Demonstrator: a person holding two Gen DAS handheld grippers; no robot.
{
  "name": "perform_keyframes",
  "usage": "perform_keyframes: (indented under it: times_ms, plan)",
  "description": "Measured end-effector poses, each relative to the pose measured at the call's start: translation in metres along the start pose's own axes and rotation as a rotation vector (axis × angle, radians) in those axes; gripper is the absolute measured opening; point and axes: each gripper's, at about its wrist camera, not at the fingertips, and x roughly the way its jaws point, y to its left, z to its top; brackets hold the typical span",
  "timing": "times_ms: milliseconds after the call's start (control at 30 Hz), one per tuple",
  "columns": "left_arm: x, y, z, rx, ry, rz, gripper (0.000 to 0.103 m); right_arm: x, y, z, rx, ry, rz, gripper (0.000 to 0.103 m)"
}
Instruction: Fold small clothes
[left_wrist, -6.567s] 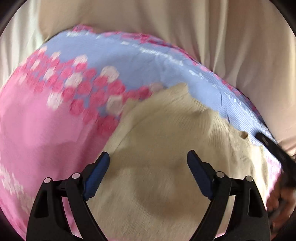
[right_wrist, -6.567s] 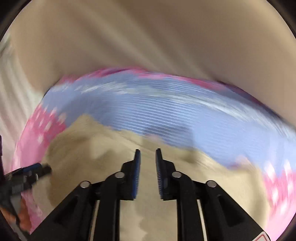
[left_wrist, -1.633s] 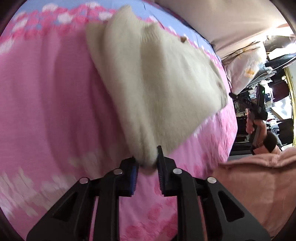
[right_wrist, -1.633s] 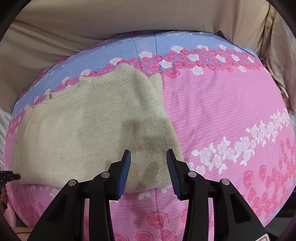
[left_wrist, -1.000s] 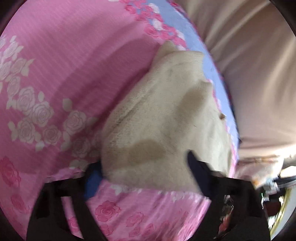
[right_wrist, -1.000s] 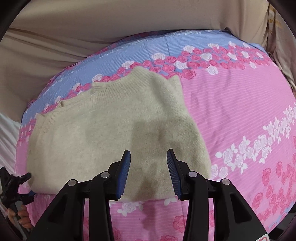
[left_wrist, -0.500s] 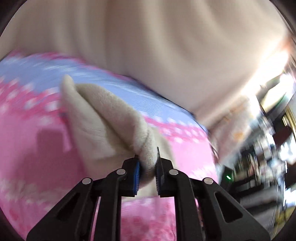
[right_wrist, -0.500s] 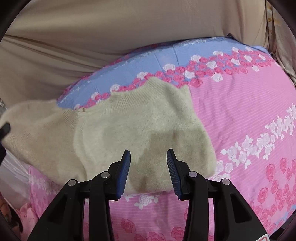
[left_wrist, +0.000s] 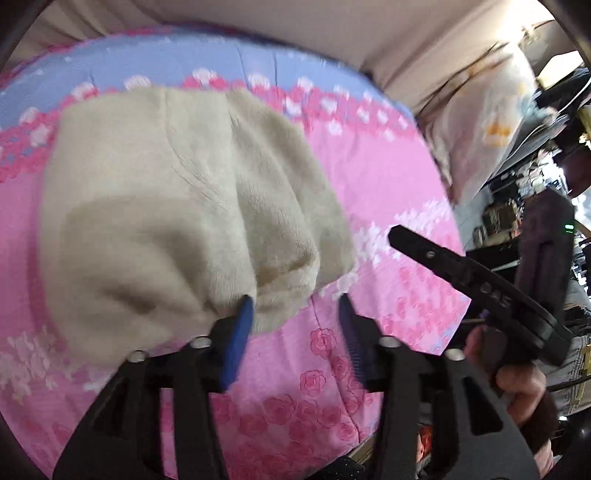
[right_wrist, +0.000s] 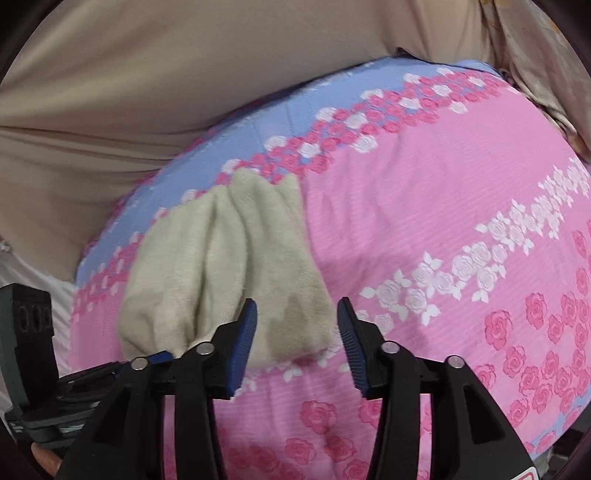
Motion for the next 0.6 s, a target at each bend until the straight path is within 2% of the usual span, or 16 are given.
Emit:
perform_keyframes:
  times_ms: [67, 100, 133, 167, 267, 333, 367, 400, 433, 533, 600]
  plan:
    - [-0.041, 0.006, -0.003, -0.005, -0.131, 0.067, 0.082, 0.012, 0.015, 0.005, -0.016, 0.040, 0.067, 0.060]
    - [-0.060, 0.011, -0.006, -0.017, -0.193, 0.077, 0.082, 0.023, 0.023, 0.007, -0.017, 0.083, 0.109, 0.064]
    - [-0.083, 0.020, -0.009, -0.037, -0.253, 0.045, 0.084, 0.033, 0.031, 0.006, -0.020, 0.117, 0.138, 0.064]
    - [-0.094, 0.023, -0.005, -0.048, -0.278, 0.032, 0.087, 0.045, 0.038, 0.006, -0.025, 0.150, 0.161, 0.064]
    - [-0.126, 0.046, -0.013, -0.125, -0.353, 0.100, 0.089, 0.083, 0.066, 0.004, -0.078, 0.240, 0.105, 0.065]
    - [-0.136, 0.064, -0.023, -0.190, -0.374, 0.129, 0.089, 0.104, 0.083, 0.000, -0.121, 0.274, 0.078, 0.065]
    - [-0.141, 0.072, -0.029, -0.222, -0.377, 0.142, 0.089, 0.112, 0.089, -0.001, -0.139, 0.297, 0.084, 0.059]
    - [-0.145, 0.085, -0.037, -0.262, -0.382, 0.153, 0.089, 0.119, 0.098, -0.003, -0.157, 0.325, 0.109, 0.033]
    - [-0.142, 0.090, -0.039, -0.287, -0.384, 0.165, 0.089, 0.121, 0.104, -0.002, -0.168, 0.329, 0.112, 0.020]
    - [-0.148, 0.099, -0.051, -0.328, -0.405, 0.214, 0.089, 0.100, 0.127, 0.012, -0.250, 0.248, 0.132, 0.013]
    - [-0.154, 0.102, -0.055, -0.320, -0.416, 0.239, 0.089, 0.060, 0.131, 0.032, -0.240, 0.135, 0.180, 0.011]
